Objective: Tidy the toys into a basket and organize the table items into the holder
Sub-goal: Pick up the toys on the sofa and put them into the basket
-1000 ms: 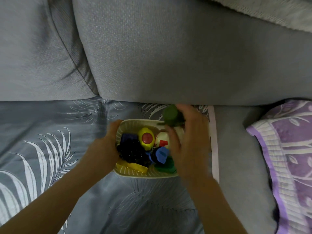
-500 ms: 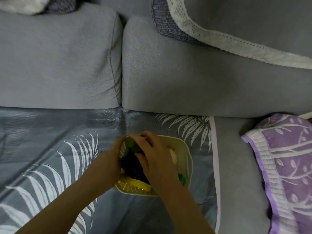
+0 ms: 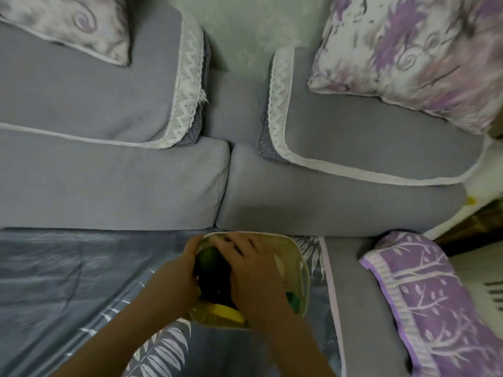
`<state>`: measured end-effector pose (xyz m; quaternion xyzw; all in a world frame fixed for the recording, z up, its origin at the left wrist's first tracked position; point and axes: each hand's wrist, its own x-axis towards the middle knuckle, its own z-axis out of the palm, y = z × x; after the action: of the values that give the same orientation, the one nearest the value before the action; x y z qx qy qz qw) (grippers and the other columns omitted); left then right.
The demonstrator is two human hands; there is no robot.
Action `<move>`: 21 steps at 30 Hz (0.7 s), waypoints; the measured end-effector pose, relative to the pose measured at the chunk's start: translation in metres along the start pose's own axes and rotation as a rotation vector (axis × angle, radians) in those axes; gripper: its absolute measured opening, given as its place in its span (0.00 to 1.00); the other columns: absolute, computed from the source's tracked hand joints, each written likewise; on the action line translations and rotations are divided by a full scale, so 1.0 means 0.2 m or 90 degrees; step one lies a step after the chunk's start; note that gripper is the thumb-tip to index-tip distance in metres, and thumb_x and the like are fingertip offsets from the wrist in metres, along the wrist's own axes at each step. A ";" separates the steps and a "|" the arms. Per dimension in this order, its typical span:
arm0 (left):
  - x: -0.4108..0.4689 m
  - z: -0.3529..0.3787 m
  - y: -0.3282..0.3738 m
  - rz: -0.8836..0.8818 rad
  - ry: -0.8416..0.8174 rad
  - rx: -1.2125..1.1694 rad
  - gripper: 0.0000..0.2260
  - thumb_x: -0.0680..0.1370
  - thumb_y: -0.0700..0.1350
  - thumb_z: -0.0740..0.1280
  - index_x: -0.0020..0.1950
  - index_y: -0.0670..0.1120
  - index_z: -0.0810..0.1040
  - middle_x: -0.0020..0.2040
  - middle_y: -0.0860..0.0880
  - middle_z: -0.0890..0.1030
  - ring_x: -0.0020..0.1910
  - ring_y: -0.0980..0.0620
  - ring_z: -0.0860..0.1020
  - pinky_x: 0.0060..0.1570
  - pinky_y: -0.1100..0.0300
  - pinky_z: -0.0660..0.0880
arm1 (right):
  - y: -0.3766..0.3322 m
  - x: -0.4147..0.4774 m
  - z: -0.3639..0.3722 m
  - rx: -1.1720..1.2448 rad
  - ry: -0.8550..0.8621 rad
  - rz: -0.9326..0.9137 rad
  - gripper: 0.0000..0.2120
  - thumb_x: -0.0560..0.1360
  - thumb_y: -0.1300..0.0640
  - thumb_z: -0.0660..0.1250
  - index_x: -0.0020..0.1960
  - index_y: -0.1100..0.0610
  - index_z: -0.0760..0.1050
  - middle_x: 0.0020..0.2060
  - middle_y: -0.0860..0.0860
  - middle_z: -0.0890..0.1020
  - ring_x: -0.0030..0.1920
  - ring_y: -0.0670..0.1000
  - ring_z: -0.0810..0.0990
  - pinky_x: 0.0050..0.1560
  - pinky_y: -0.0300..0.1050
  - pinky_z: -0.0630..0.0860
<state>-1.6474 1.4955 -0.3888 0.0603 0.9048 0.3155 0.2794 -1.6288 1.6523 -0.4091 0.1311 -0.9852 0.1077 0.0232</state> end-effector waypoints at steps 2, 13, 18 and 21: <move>-0.12 -0.14 0.00 0.033 0.027 -0.051 0.28 0.79 0.42 0.60 0.75 0.52 0.50 0.43 0.51 0.78 0.38 0.53 0.78 0.37 0.60 0.77 | -0.12 0.00 -0.17 0.021 0.081 0.031 0.26 0.72 0.49 0.69 0.69 0.48 0.68 0.64 0.48 0.76 0.63 0.52 0.74 0.65 0.49 0.72; -0.69 -0.74 -0.13 0.010 0.071 -0.083 0.29 0.74 0.41 0.60 0.71 0.60 0.54 0.54 0.45 0.79 0.44 0.46 0.80 0.46 0.52 0.79 | -0.50 -0.13 -0.64 0.240 0.014 0.262 0.28 0.81 0.61 0.55 0.77 0.45 0.50 0.73 0.51 0.64 0.67 0.54 0.70 0.65 0.47 0.68; -0.99 -0.84 -0.26 -0.082 0.171 -0.093 0.30 0.76 0.35 0.55 0.72 0.59 0.53 0.60 0.42 0.77 0.43 0.48 0.81 0.41 0.58 0.77 | -0.77 -0.03 -0.71 0.148 -0.019 0.118 0.27 0.80 0.59 0.54 0.74 0.42 0.50 0.67 0.51 0.69 0.61 0.54 0.74 0.60 0.49 0.74; -1.16 -0.90 -0.37 -0.163 0.237 -0.037 0.34 0.76 0.35 0.54 0.77 0.54 0.43 0.66 0.40 0.73 0.58 0.43 0.77 0.55 0.57 0.73 | -0.97 0.05 -0.75 0.094 -0.026 0.040 0.26 0.80 0.60 0.53 0.75 0.46 0.51 0.66 0.53 0.71 0.61 0.57 0.74 0.60 0.50 0.73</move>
<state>-1.5461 1.2749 -0.2093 -0.1223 0.9316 0.3089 0.1472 -1.5847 1.4995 -0.2226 0.1038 -0.9785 0.1777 -0.0099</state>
